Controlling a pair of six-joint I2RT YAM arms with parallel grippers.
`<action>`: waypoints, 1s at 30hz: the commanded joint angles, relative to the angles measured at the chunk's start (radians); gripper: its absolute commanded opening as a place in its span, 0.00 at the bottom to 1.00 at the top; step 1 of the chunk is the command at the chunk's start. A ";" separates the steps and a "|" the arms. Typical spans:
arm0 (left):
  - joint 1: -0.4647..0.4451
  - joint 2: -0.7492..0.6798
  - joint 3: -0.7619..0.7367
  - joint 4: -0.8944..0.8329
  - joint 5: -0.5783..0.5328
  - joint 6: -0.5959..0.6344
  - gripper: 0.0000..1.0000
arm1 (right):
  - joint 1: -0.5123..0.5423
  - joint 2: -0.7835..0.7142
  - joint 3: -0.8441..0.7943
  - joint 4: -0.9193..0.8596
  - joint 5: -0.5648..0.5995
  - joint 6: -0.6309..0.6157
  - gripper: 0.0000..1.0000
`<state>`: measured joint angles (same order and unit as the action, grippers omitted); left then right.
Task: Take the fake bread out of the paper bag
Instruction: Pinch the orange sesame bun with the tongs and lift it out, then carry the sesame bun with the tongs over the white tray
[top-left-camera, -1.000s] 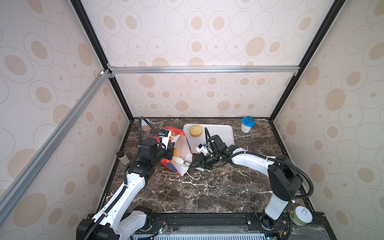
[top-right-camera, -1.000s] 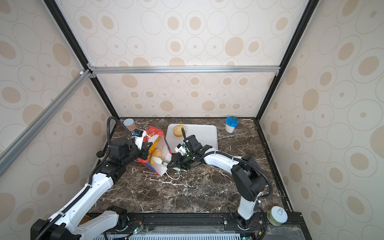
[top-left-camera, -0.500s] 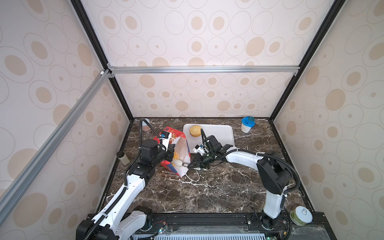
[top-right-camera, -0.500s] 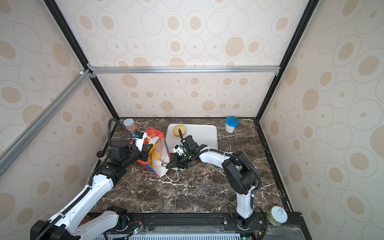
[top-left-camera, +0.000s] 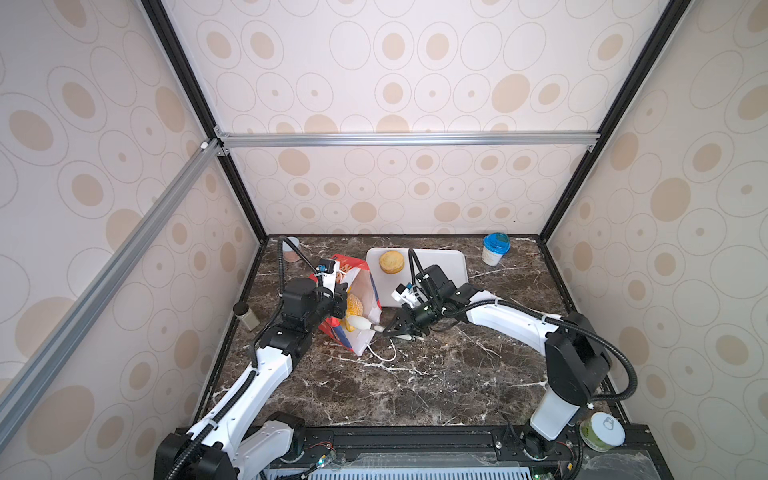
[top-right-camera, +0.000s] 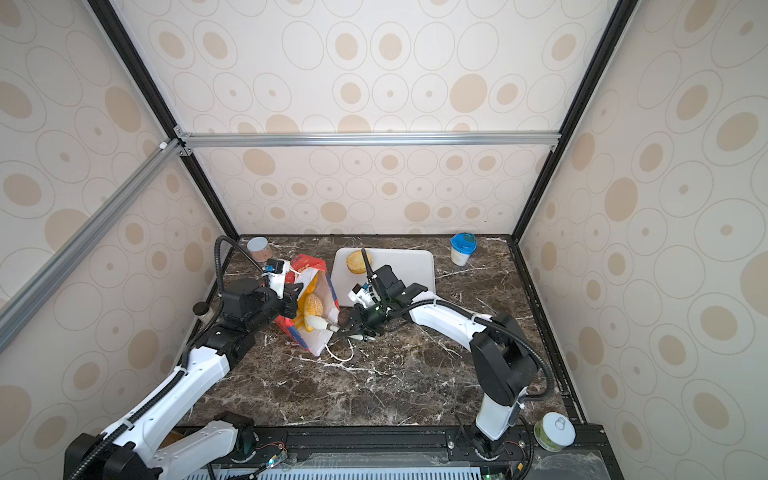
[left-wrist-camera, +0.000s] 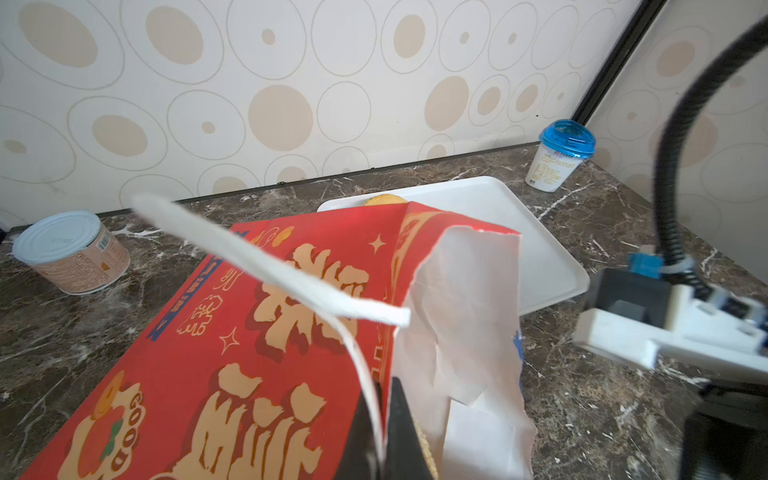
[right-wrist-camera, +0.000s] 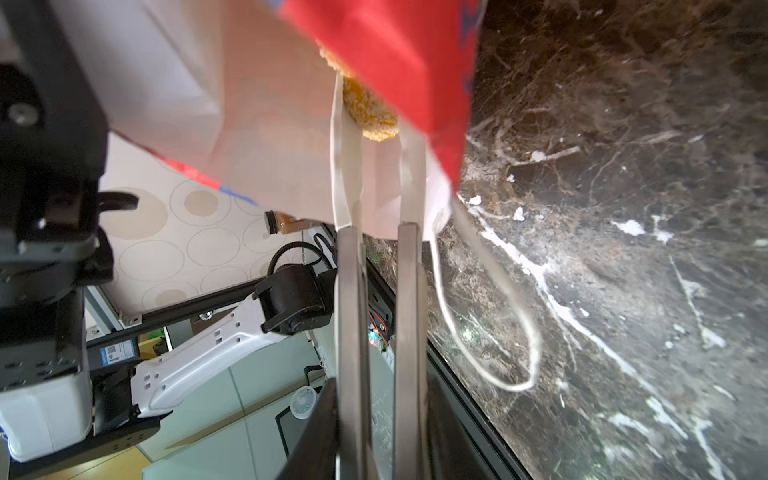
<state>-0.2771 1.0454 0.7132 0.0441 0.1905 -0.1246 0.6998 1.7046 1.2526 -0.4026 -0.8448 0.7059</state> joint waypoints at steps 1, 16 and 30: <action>-0.004 0.027 0.057 0.053 -0.108 -0.027 0.00 | -0.004 -0.042 0.014 -0.084 0.005 -0.074 0.00; 0.070 0.180 0.126 0.140 -0.201 -0.086 0.00 | -0.015 -0.211 0.055 -0.298 -0.034 -0.228 0.00; 0.105 0.114 0.118 0.094 -0.183 -0.078 0.00 | -0.437 -0.333 -0.084 -0.221 0.051 -0.245 0.00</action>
<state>-0.1783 1.2091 0.8104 0.1303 -0.0063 -0.1951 0.2977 1.3045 1.1721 -0.6727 -0.8108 0.5156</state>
